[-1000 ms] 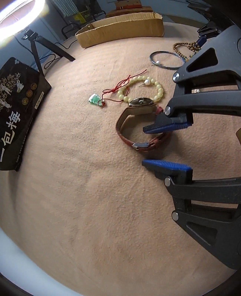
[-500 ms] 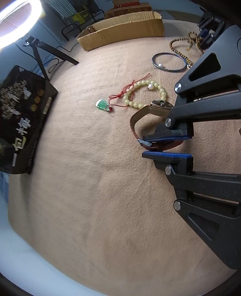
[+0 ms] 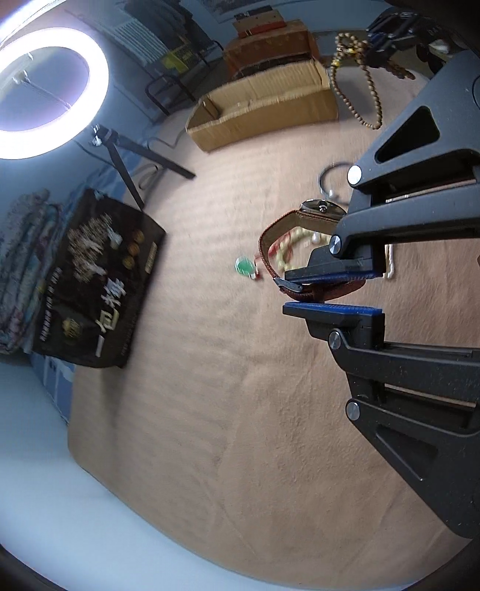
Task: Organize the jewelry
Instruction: 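Carry watch and beads into the cardboard box and open both tools, then move both tools back toward the pearl strand and blue bangle, then grasp the pearl strand with the left tool while the right tool grasps the blue bangle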
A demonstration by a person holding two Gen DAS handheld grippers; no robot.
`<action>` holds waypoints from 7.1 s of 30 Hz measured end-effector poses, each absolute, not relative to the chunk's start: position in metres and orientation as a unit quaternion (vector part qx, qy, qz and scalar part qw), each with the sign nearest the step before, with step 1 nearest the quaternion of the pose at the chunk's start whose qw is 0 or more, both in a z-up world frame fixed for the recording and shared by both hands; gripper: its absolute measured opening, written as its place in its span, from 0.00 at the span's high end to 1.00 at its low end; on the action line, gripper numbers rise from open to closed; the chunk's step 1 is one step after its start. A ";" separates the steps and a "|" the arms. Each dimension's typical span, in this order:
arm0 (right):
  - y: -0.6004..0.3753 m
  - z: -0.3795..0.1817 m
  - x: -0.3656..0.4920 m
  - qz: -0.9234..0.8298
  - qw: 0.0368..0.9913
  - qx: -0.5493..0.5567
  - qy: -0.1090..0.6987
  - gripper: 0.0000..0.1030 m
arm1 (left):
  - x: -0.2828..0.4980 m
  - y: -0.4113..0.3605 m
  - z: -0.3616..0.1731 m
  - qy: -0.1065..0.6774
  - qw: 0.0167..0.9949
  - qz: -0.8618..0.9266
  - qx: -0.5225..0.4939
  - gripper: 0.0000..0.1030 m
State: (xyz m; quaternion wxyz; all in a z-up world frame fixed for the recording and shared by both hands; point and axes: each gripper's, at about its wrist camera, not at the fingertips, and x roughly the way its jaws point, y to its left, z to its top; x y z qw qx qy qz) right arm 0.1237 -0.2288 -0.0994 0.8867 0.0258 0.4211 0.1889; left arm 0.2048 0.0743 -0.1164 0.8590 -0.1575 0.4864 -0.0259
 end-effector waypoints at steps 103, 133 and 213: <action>-0.271 -0.095 0.132 0.147 0.904 -0.003 0.402 0.22 | 0.152 0.038 -0.092 0.455 0.884 -0.077 -0.071 0.24; -0.189 -0.179 0.169 0.224 0.845 -0.048 0.484 0.22 | 0.171 0.039 -0.162 0.535 0.830 -0.124 -0.104 0.47; -0.178 -0.222 0.208 0.224 0.822 -0.109 0.512 0.26 | 0.180 -0.047 -0.203 0.538 0.826 -0.161 0.056 0.92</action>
